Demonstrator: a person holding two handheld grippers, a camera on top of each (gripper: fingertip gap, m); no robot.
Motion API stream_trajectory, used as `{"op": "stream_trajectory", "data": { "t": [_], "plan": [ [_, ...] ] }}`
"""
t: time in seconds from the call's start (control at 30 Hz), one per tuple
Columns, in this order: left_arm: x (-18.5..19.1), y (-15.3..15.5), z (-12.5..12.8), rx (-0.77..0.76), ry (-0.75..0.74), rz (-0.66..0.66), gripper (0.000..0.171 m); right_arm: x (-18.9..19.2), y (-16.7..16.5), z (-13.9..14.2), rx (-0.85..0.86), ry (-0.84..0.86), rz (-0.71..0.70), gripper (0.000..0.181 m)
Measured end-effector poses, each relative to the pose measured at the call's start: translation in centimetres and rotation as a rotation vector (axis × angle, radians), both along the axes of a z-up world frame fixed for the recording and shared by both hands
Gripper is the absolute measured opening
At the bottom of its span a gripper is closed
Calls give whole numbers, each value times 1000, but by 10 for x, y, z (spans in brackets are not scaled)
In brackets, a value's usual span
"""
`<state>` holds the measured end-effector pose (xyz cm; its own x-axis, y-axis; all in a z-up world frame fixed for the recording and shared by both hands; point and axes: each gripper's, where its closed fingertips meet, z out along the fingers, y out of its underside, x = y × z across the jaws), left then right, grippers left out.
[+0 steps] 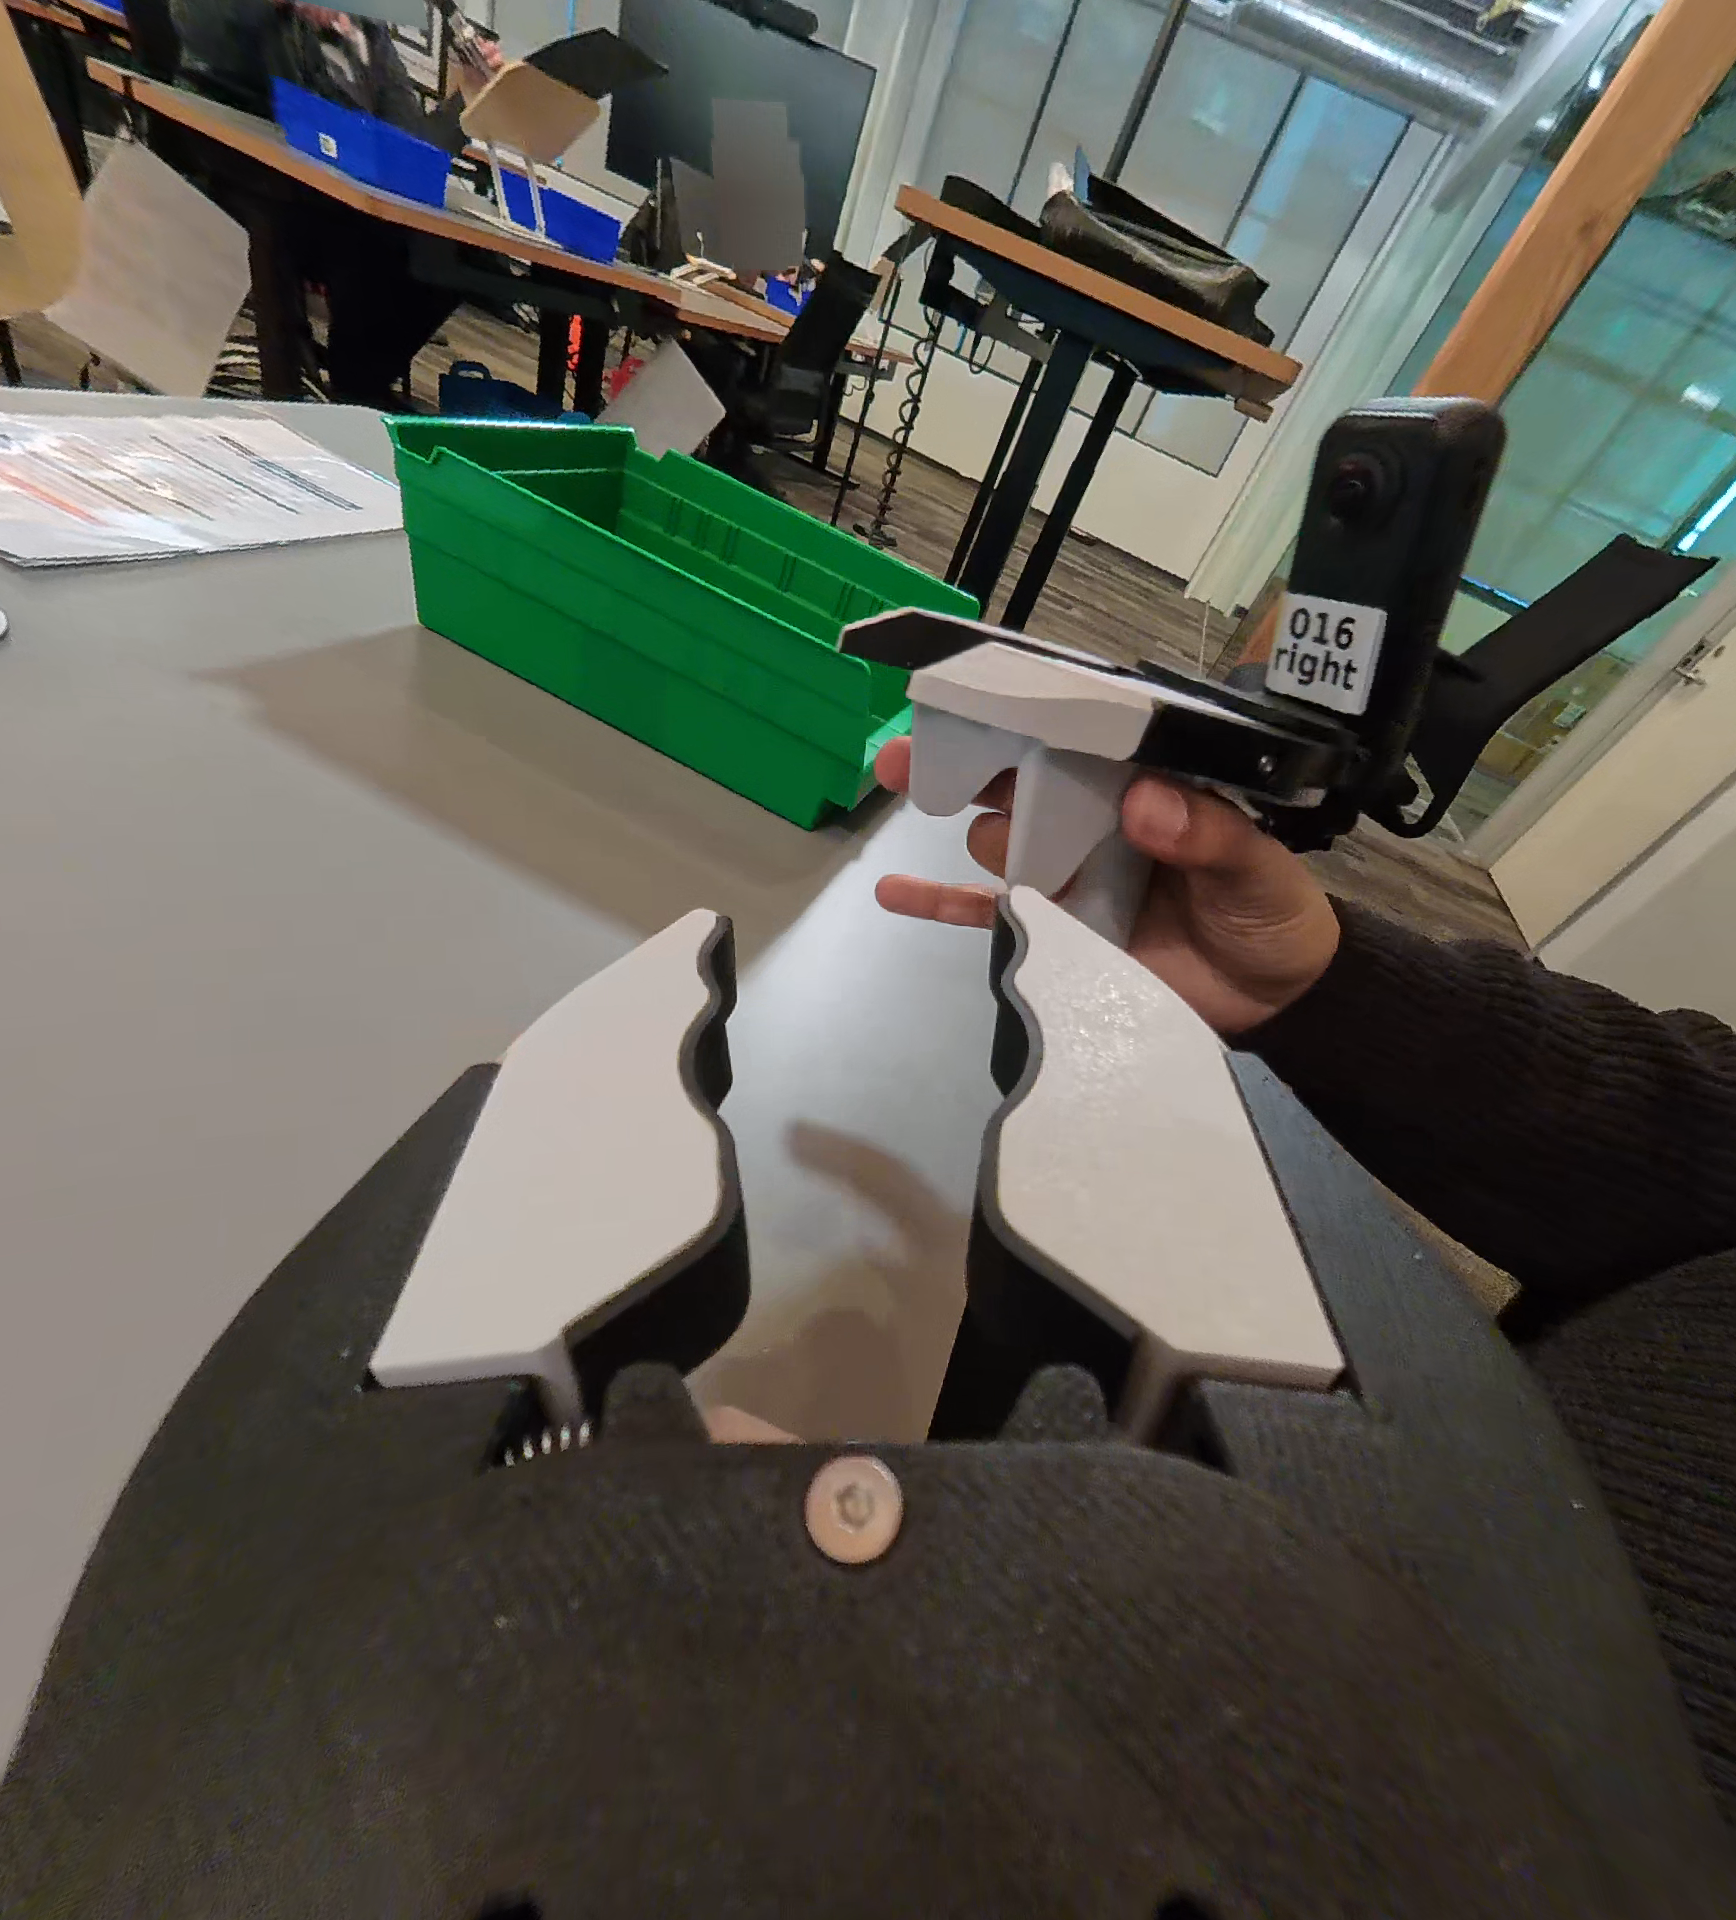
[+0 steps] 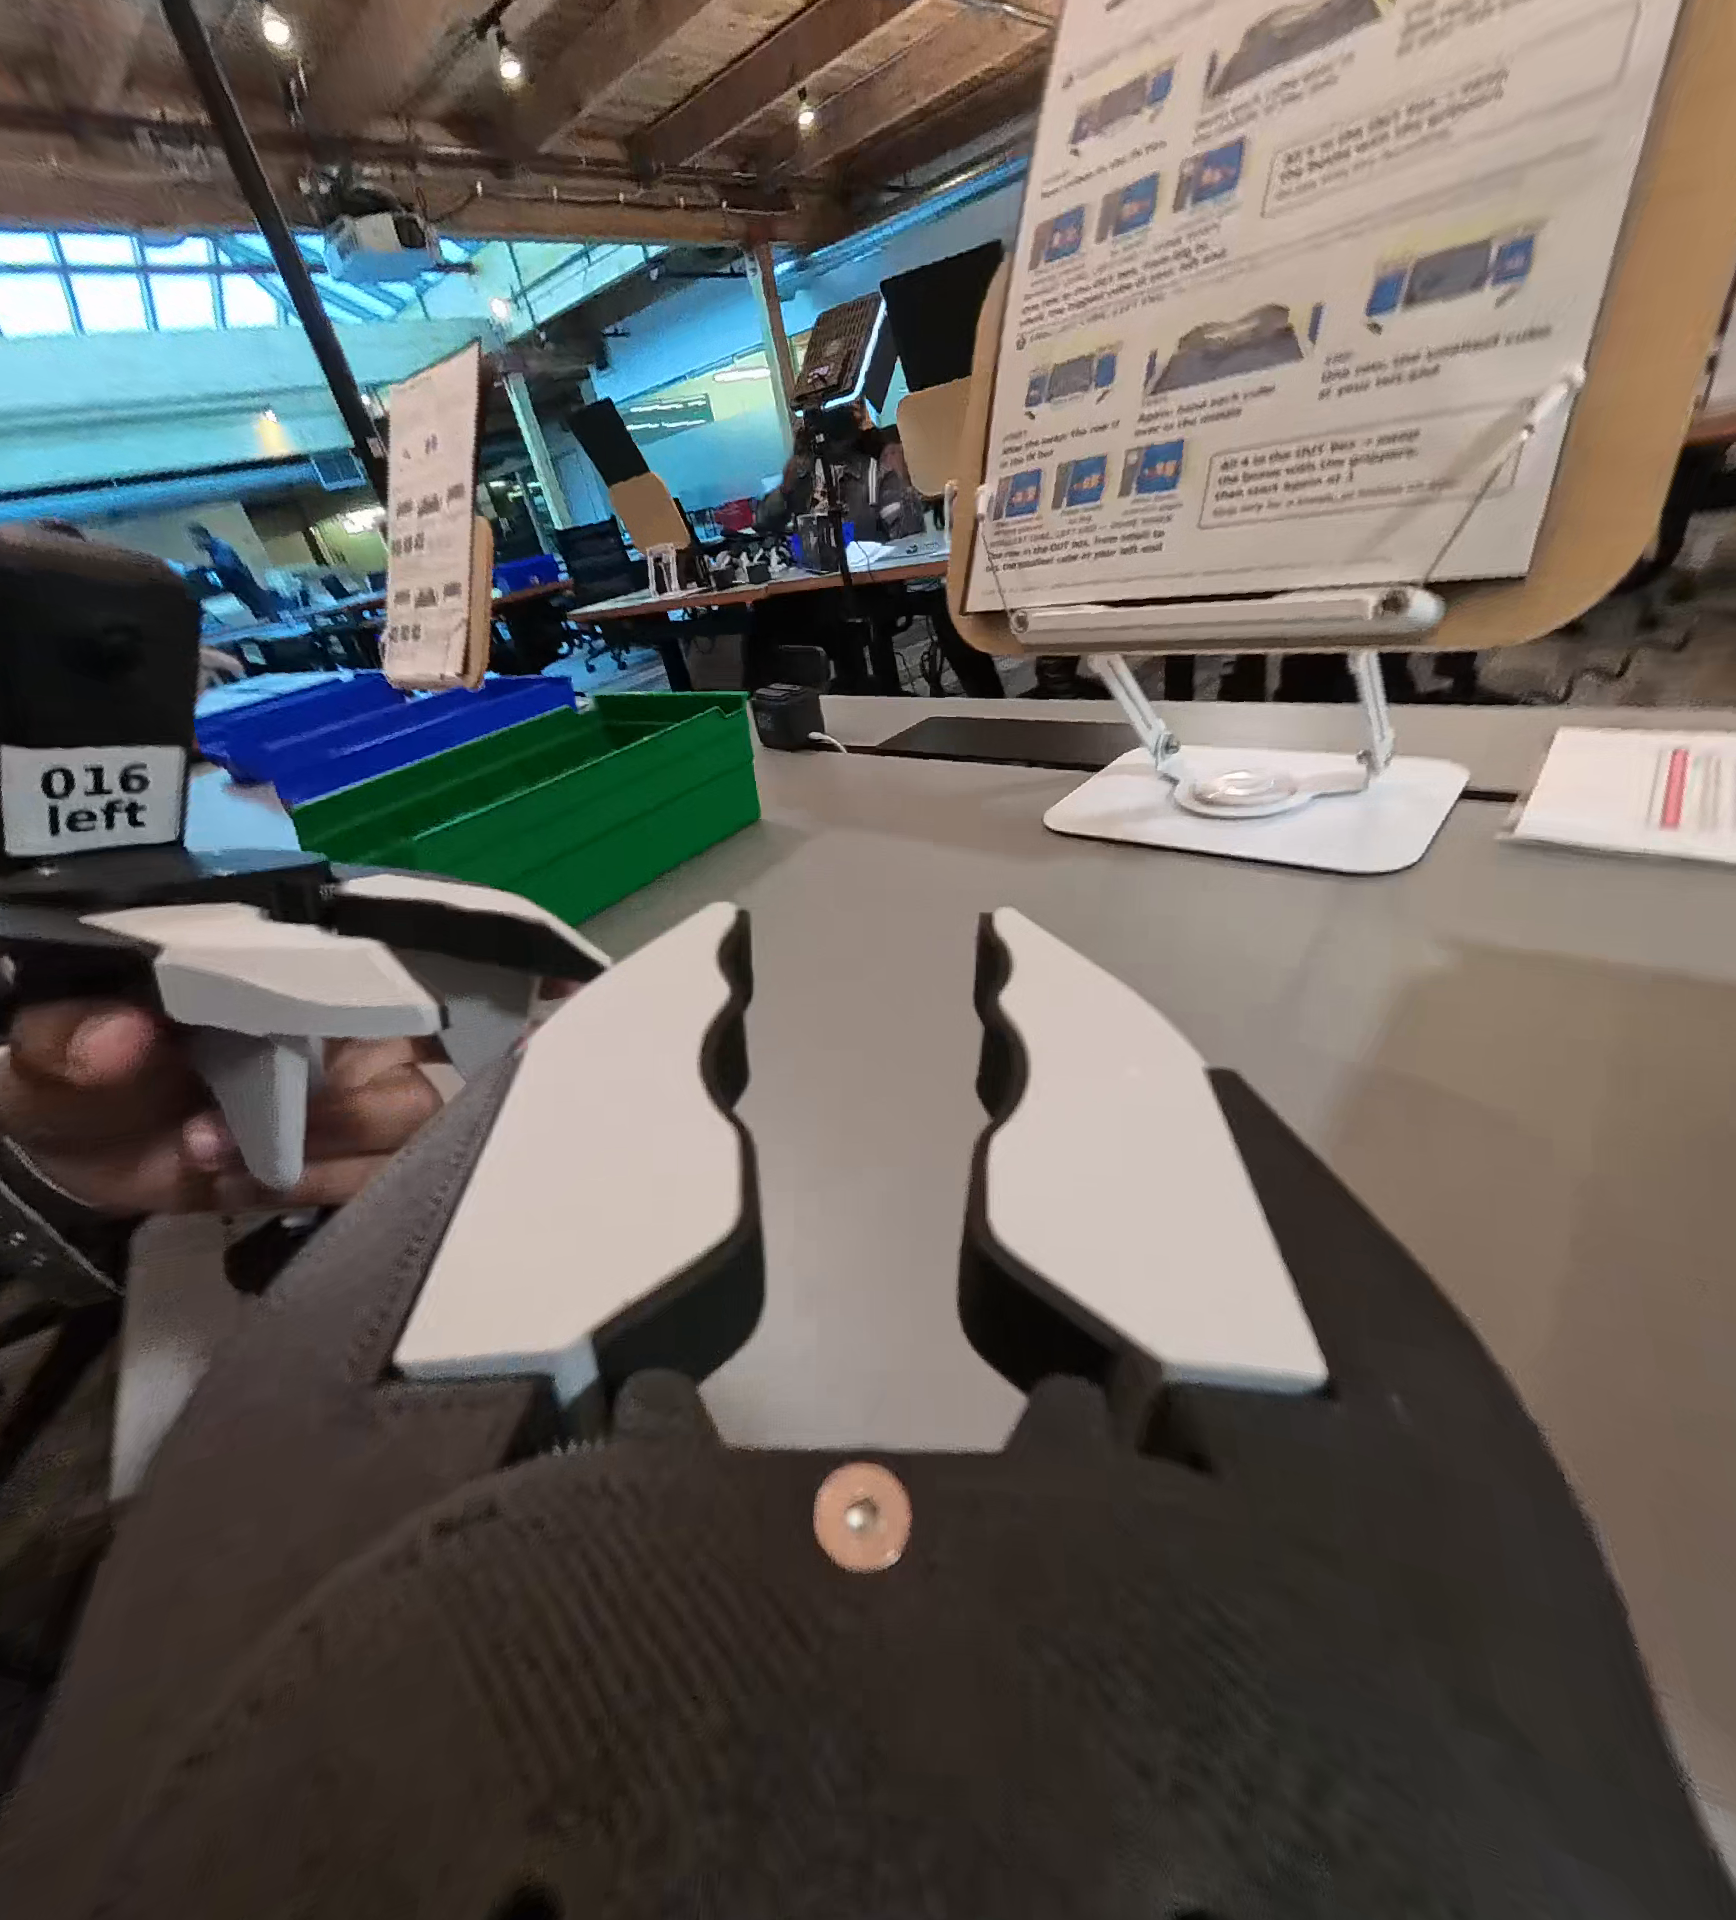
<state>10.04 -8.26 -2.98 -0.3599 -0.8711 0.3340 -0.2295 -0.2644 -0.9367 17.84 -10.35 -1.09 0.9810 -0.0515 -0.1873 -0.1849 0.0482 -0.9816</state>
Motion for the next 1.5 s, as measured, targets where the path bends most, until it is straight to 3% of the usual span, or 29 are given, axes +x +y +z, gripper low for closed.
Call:
{"op": "stream_trajectory", "data": {
  "t": [0.17,0.3,0.37,0.53,0.6,0.67,0.8,1.07,1.37,1.5],
  "plan": [
    [3,9,-6,-26,13,18,41,-13,12,1,-1,-45,-25,64],
    [25,44,-33,123,70,119,38,-17,50,-24,-141,-148,13,76],
    [38,67,-31,105,54,190,38,-14,70,-25,-133,-99,37,71],
    [57,118,-14,-71,-14,349,42,14,106,3,38,163,71,53],
    [63,126,-23,-60,0,353,43,21,113,0,30,220,114,63],
    [64,120,-38,-31,38,293,46,25,112,-16,-25,235,131,79],
    [56,108,-63,81,99,217,51,28,95,-60,-135,234,139,79],
    [59,85,-78,119,153,122,55,23,104,-90,-216,307,199,78],
    [58,93,-78,13,168,122,53,25,103,-88,-189,347,216,62],
    [54,77,-77,-102,188,0,54,14,103,-76,-123,388,310,61]
  ]
}}
